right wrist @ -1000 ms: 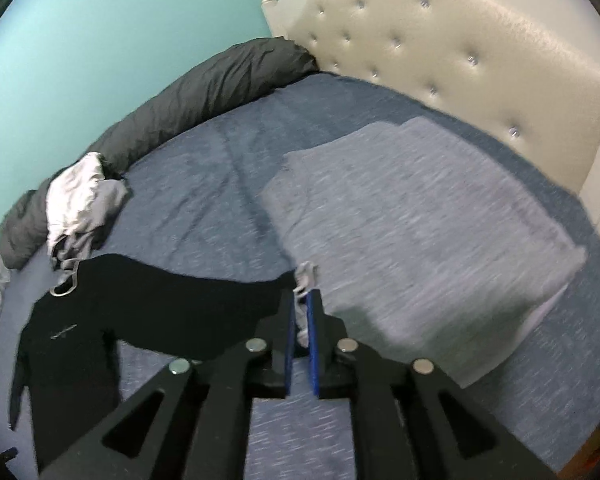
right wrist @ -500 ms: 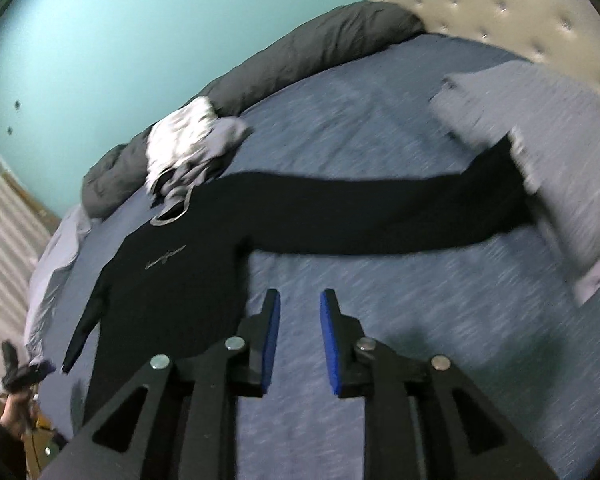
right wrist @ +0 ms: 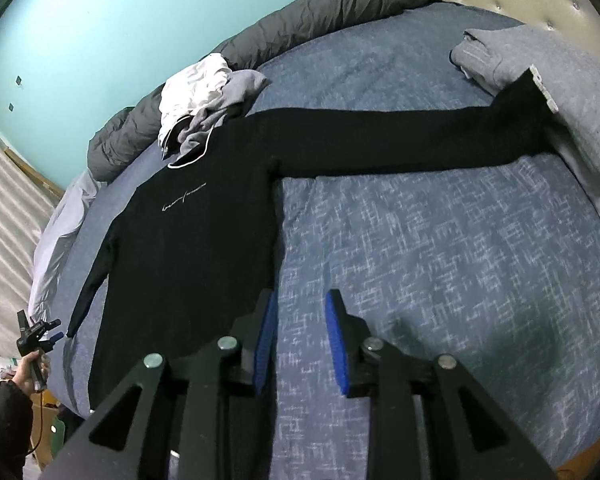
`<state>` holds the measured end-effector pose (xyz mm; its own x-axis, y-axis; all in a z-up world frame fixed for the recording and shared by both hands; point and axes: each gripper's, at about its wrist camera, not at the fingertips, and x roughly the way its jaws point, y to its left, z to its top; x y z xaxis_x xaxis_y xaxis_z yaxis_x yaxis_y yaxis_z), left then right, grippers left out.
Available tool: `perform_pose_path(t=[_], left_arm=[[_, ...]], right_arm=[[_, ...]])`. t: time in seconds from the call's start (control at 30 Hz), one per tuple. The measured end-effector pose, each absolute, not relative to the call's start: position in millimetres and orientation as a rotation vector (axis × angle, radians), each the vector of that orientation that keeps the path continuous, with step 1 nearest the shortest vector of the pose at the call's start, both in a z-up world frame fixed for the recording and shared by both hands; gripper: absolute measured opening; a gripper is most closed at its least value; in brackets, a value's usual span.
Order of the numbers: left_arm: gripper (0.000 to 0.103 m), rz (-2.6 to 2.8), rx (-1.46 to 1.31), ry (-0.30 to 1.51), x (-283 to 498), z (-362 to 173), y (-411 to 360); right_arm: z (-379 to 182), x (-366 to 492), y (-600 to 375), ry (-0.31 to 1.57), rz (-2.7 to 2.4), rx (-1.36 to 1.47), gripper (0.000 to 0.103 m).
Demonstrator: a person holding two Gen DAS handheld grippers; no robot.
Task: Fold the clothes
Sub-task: 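Grasp the other white-trimmed sleeve cuff with the left gripper, then pull the sleeve outward from the body with the left gripper and release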
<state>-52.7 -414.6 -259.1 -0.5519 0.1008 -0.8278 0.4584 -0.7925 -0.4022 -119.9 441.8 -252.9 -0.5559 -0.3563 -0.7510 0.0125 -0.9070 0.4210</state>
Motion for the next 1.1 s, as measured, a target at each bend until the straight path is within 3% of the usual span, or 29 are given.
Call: perform_pose_path(t=[0.1, 0.27, 0.37, 0.4, 0.43, 0.5, 0.87, 1.1], left_arm=[[0.071, -2.414, 1.331, 0.951, -53, -270, -425], [0.068, -2.413, 1.366, 0.903, -64, -288, -426], [0.037, -2.421, 1.368, 0.868, -66, -291, -427], [0.021, -2.431, 1.367, 0.868, -67, -291, -427], [0.014, -2.446, 1.367, 0.860, -68, -289, -427], [0.008, -2.472, 1.361, 0.801, -71, -282, -426], [0.006, -2.494, 1.211, 0.654, -93, -209, -478], [0.008, -2.429, 1.244, 0.664, -114, -213, -500]], right_arm=[[-252, -118, 435, -0.532, -2.534, 1.365, 0.026], [-244, -118, 424, -0.500, -2.538, 1.369, 0.026], [-241, -119, 420, -0.491, -2.536, 1.374, 0.026], [-240, -119, 418, -0.485, -2.536, 1.375, 0.026], [-239, -119, 416, -0.477, -2.535, 1.376, 0.026], [-238, -119, 414, -0.463, -2.536, 1.380, 0.026], [-229, -125, 401, -0.424, -2.537, 1.378, 0.026], [-230, -125, 392, -0.397, -2.526, 1.393, 0.026]])
